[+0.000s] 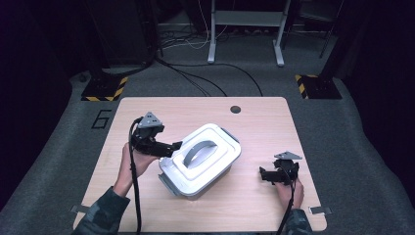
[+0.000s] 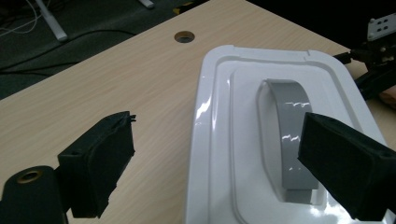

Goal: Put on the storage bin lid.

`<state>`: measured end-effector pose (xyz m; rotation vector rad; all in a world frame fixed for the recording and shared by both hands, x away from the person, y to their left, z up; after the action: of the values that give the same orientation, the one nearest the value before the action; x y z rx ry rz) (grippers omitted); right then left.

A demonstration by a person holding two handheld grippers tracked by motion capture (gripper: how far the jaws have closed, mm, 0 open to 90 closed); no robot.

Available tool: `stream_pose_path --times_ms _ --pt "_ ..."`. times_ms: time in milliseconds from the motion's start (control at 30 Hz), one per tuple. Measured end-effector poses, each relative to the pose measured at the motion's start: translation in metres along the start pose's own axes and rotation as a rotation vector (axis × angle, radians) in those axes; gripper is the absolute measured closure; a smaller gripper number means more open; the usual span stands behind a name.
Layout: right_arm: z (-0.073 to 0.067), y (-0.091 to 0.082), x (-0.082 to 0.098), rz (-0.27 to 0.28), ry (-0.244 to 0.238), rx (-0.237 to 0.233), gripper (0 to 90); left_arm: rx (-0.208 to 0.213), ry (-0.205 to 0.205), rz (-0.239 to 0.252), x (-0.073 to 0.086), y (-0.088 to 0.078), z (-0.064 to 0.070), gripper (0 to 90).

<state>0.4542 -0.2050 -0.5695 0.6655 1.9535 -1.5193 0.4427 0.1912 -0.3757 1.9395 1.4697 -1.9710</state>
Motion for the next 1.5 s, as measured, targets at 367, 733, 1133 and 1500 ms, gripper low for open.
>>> stream_pose_path --times_ms 367,733,1133,1500 --pt "0.000 0.000 0.000 0.000 0.000 0.001 3.3 -0.068 -0.060 -0.013 0.020 -0.016 -0.027 0.9" --pt "0.000 0.000 0.000 0.000 -0.001 0.001 3.3 -0.118 -0.140 -0.035 0.057 -0.023 -0.053 0.0" --pt "0.000 0.000 0.000 0.000 -0.001 0.002 3.3 -0.134 -0.240 -0.088 0.115 -0.014 -0.070 0.0" --pt "0.000 0.000 0.000 0.000 0.000 0.002 3.3 -0.148 -0.281 -0.151 0.162 0.003 -0.076 0.0"
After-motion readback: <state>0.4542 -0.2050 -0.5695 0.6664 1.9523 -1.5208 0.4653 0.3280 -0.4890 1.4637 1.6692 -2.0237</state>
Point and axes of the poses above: each handheld gripper's, and its own axes: y roughly forward along the jaws, x roughly out of its underside, z roughly to its right, the point moved 6 cm from there along y, roughly forward along the jaws, and after that the axes turned 15 degrees about y, right-handed, at the moved point
